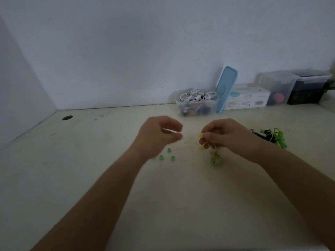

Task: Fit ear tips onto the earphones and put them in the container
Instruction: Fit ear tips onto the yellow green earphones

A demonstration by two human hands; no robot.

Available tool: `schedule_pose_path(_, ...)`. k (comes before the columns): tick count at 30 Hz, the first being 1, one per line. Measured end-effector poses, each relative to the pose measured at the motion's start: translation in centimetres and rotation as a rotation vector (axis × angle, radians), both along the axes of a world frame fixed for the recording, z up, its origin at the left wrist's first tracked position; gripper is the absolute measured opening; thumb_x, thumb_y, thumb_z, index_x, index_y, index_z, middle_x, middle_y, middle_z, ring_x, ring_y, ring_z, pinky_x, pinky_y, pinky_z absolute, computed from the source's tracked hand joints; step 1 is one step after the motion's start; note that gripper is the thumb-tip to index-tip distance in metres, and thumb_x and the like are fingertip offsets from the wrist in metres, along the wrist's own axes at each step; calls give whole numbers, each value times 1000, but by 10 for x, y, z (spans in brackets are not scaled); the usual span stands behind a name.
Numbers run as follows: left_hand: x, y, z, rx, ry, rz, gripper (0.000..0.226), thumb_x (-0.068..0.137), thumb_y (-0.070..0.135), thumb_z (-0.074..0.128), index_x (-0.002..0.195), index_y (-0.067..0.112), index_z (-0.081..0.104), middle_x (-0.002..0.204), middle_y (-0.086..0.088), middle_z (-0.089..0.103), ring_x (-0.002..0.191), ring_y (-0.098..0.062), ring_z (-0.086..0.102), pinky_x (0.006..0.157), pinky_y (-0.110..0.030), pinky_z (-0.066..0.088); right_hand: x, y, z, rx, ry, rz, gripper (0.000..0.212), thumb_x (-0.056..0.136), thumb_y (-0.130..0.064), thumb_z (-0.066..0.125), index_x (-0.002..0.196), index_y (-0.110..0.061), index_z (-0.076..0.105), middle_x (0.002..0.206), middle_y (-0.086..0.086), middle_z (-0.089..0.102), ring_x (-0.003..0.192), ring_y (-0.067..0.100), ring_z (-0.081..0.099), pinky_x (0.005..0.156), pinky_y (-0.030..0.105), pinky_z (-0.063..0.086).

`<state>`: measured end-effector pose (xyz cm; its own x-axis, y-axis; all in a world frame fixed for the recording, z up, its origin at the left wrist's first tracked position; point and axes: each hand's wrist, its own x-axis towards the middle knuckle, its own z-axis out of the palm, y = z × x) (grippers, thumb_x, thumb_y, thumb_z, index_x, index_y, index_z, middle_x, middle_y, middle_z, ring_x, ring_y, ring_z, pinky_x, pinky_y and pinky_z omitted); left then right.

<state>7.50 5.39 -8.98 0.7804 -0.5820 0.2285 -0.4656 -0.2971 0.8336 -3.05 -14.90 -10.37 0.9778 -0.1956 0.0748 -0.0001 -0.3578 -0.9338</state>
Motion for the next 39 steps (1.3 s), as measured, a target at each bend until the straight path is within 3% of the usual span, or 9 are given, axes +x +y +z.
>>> schedule_pose_path(3,25,15,5,101,-146,150,12,79,15,79,86,25,76,83,11,74,70,2,66,68,-15,47,8,-3,5,133,-6,-41,5,92,-5,64,93,-5,69,78,10,73,75,22,64,76,35,49)
schedule_pose_path(5,33,17,-1,234,-167,138,12,80,19,78,83,30,76,82,15,72,67,9,62,66,-10,43,16,-1,8,238,0,-68,5,92,-5,63,92,-6,69,72,7,69,70,20,62,72,31,51)
schedule_pose_path(9,32,12,-16,421,-188,51,10,81,27,78,88,34,75,84,17,68,68,6,58,57,-4,40,32,9,12,279,8,-101,7,92,-7,63,90,-8,69,67,4,66,54,16,53,56,25,46)
schedule_pose_path(15,27,3,-25,536,-261,8,6,78,26,77,83,29,77,79,15,69,72,1,59,69,-18,49,47,25,2,330,-7,-88,8,92,-5,62,89,-4,69,70,8,68,48,13,43,56,28,40)
schedule_pose_path(19,26,2,-27,292,-202,77,9,80,21,78,84,29,77,78,16,70,69,2,62,65,-5,43,41,27,-8,399,-19,-58,6,91,-4,63,91,-5,69,78,11,72,49,11,41,60,30,41)
schedule_pose_path(23,9,5,-25,-89,82,104,14,77,9,81,87,19,78,81,8,76,77,-4,70,72,-11,52,30,32,-12,399,-81,-3,5,90,-4,64,93,-6,68,82,14,74,46,8,41,60,27,43)
schedule_pose_path(29,0,-1,-23,-424,463,35,17,76,-3,77,88,10,77,88,-10,76,91,-22,73,85,-27,56,27,29,-11,376,-184,-30,8,90,-3,64,96,-4,70,82,14,75,47,5,50,66,33,44)
schedule_pose_path(32,-3,-4,-24,-525,594,-24,18,80,-9,69,93,3,74,91,-16,75,91,-23,73,82,-24,57,27,32,-12,361,-217,-2,8,89,-4,65,93,-7,71,82,14,74,48,7,47,65,32,46)
schedule_pose_path(39,-4,-5,-22,-646,687,-91,19,79,-10,63,94,0,71,88,-14,75,83,-20,73,71,-19,57,27,32,-13,368,-245,49,14,88,-4,67,84,-14,75,78,11,70,48,11,45,64,32,50)
